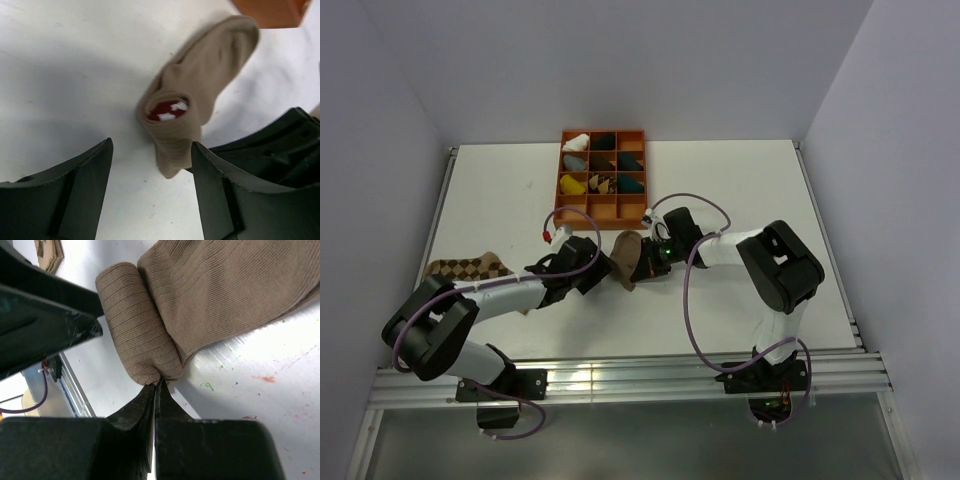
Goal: Roll the socks
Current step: Roll the sock at the center of the board.
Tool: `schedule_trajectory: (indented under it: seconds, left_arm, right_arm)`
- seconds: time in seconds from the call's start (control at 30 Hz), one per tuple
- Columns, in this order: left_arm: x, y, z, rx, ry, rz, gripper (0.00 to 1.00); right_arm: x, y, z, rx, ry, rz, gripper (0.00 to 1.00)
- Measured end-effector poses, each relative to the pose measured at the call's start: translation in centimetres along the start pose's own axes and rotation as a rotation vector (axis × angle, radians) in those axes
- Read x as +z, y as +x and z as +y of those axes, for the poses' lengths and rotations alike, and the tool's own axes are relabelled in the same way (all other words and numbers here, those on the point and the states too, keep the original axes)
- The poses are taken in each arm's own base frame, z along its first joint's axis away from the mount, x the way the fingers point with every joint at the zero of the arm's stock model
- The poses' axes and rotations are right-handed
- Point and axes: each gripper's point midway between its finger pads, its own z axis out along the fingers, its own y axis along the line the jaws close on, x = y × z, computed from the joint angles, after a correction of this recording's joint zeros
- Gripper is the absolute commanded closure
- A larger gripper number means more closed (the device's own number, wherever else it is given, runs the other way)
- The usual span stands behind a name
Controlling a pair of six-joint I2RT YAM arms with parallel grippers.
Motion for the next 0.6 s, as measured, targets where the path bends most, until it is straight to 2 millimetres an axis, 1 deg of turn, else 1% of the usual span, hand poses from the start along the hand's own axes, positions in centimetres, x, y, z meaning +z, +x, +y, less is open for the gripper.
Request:
schedule_trajectory:
  seconds: [0.07,0.17,0.27,0.43,0.57,0.6]
  left_arm:
    - [0.0,0.2,-0.7,-0.009,0.021,-0.007,0.32]
    - [-0.2,-0.2,-1.6,-0.028,0.060,-0.034,0.33]
    - [-0.4,-0.5,-2.2,-0.044,0.079,-0.058,0.34]
    - [0.2,-0.3,-1.9,-0.057,0.068,-0.062,0.35]
    - [1.2,0.1,-0.6,-0.054,0.017,-0.060,0.36]
    - [1.4,0.1,-0.6,-0.059,0.016,-0.062,0.37]
  right_arm:
    - [0.0,-0.1,0.0,0.001,0.004,-0.001,1.00]
    - [0.0,-0.2,0.0,0.003,0.010,0.000,1.00]
    - [0.0,-0.3,0.0,0.004,0.014,0.000,1.00]
    - [0.1,-0.3,0.1,0.003,0.015,0.004,1.00]
    - [0.1,-0.7,0.2,-0.001,0.025,0.001,1.00]
    - [0.2,-0.7,0.2,-0.002,0.027,0.002,1.00]
